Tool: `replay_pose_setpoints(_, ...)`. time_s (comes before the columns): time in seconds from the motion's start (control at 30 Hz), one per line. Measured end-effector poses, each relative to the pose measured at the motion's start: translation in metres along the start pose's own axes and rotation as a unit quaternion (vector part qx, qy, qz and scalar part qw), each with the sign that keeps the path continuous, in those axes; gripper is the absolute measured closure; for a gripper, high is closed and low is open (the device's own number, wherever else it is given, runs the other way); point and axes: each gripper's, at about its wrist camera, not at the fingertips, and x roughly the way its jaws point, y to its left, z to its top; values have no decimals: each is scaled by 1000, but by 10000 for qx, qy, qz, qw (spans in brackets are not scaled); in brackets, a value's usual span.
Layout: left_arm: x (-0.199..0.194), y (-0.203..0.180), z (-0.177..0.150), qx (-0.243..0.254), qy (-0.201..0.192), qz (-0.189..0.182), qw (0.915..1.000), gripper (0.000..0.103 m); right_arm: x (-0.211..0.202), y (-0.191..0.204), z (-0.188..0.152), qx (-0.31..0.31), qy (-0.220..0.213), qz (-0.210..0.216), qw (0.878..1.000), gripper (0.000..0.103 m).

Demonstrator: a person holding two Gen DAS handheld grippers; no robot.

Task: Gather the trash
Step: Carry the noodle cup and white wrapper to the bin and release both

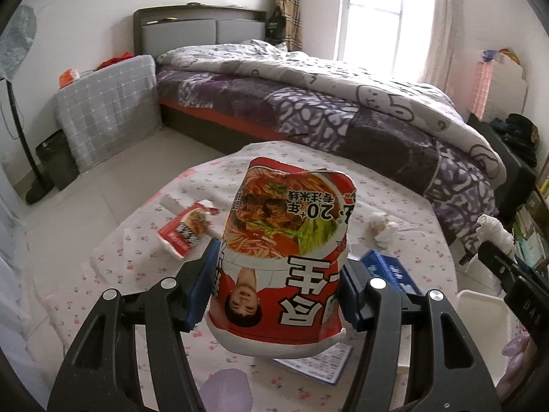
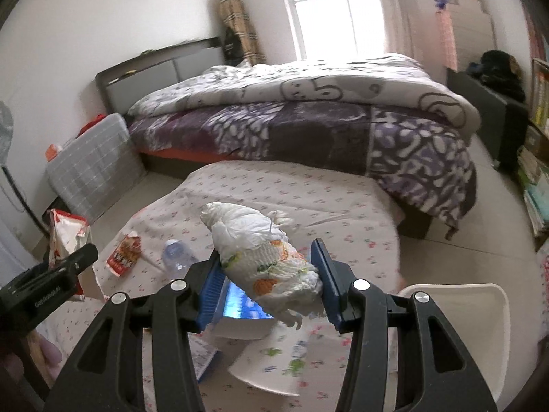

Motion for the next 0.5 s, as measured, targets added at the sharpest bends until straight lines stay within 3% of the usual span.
replay_pose_setpoints(0.5, 5, -73, -16, 530, 11, -486, 9974, 45, -39, -81, 12, 548, -274, -638, 9961, 54)
